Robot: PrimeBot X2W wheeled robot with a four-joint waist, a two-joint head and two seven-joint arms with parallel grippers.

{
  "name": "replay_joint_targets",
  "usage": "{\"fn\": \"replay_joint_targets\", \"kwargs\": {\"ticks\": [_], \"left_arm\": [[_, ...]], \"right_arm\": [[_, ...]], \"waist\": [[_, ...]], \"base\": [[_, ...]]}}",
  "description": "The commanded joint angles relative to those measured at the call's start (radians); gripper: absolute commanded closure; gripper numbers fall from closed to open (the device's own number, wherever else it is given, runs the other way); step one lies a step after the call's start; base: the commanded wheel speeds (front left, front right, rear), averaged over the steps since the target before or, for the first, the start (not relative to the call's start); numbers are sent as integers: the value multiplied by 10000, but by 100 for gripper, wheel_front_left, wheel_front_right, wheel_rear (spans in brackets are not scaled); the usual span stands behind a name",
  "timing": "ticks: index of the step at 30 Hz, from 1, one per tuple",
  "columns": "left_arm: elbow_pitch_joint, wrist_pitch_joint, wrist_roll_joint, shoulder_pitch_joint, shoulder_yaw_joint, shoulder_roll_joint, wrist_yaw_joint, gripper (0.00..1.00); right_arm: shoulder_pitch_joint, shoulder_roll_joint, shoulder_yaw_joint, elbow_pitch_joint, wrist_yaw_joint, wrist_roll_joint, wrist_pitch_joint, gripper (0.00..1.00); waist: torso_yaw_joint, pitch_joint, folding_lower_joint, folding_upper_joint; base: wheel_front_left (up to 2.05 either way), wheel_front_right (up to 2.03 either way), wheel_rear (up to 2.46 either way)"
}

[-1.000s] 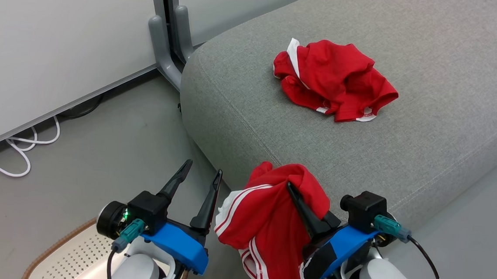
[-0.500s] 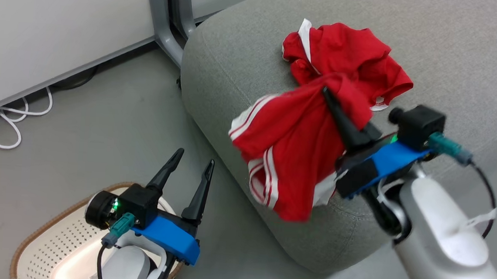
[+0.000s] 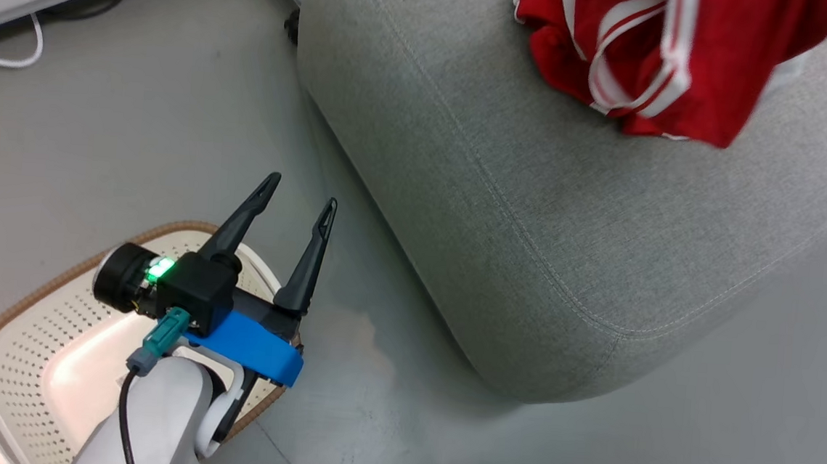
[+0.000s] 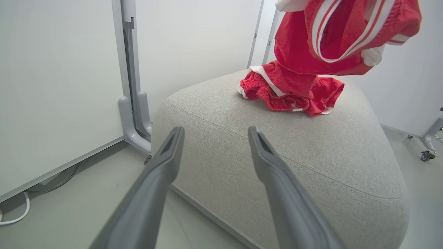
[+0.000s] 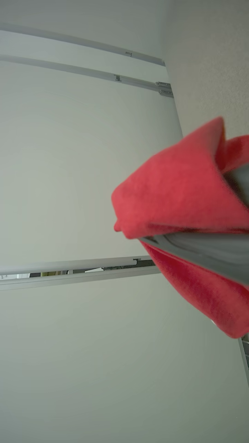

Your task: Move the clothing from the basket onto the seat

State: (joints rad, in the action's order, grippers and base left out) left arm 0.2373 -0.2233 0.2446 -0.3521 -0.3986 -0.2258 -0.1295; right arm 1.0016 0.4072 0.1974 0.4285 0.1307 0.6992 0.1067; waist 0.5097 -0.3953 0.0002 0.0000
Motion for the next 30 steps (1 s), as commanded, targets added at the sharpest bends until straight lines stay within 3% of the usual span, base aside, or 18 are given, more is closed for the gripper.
{"fn": "replay_joint_targets", "kwargs": {"ticks": [1, 4, 9, 16, 24, 25, 29, 30], "left_arm": [[-182, 45, -47, -217, 12, -112, 0, 0], [-830, 230, -137, -441, 4, -352, -2, 0], [-1841, 465, -330, -758, -162, -693, -4, 0], [-2903, 628, -462, -684, -14, -1133, 145, 0], [-2996, 537, -346, -620, -3, -1197, 200, 0], [-2959, 528, -333, -645, -17, -1176, 202, 0], [-2812, 434, -267, -727, -80, -1105, 218, 0], [-2777, 396, -254, -741, -92, -1090, 215, 0]], "right_arm": [[225, 106, -160, 148, 1, 42, 103, 100], [669, 335, -804, 702, 1, 101, 335, 100], [915, 340, -1019, 1586, 1, 64, 652, 100], [1076, -265, -1044, 3508, 1, -319, 1287, 100], [1337, -685, -1257, 5224, 1, -561, 1552, 100], [1365, -687, -1265, 5326, 1, -584, 1568, 96], [1471, -615, -1274, 5453, 1, -726, 1589, 47], [1462, -590, -1273, 5390, 1, -816, 1592, 13]], "waist": [[-188, -704, -2, 0], [-362, -1381, -2, 0], [-647, -2348, -2, 0], [-814, -3231, -2, 0], [-1111, -3409, -2, 0], [-1143, -3385, -2, 0], [-1215, -3269, -2, 0], [-1222, -3243, -2, 0]], "base": [[0, 0, 0], [0, 0, 0], [0, 0, 0], [0, 0, 0], [0, 0, 0], [0, 0, 0], [0, 0, 0], [0, 0, 0]]}}
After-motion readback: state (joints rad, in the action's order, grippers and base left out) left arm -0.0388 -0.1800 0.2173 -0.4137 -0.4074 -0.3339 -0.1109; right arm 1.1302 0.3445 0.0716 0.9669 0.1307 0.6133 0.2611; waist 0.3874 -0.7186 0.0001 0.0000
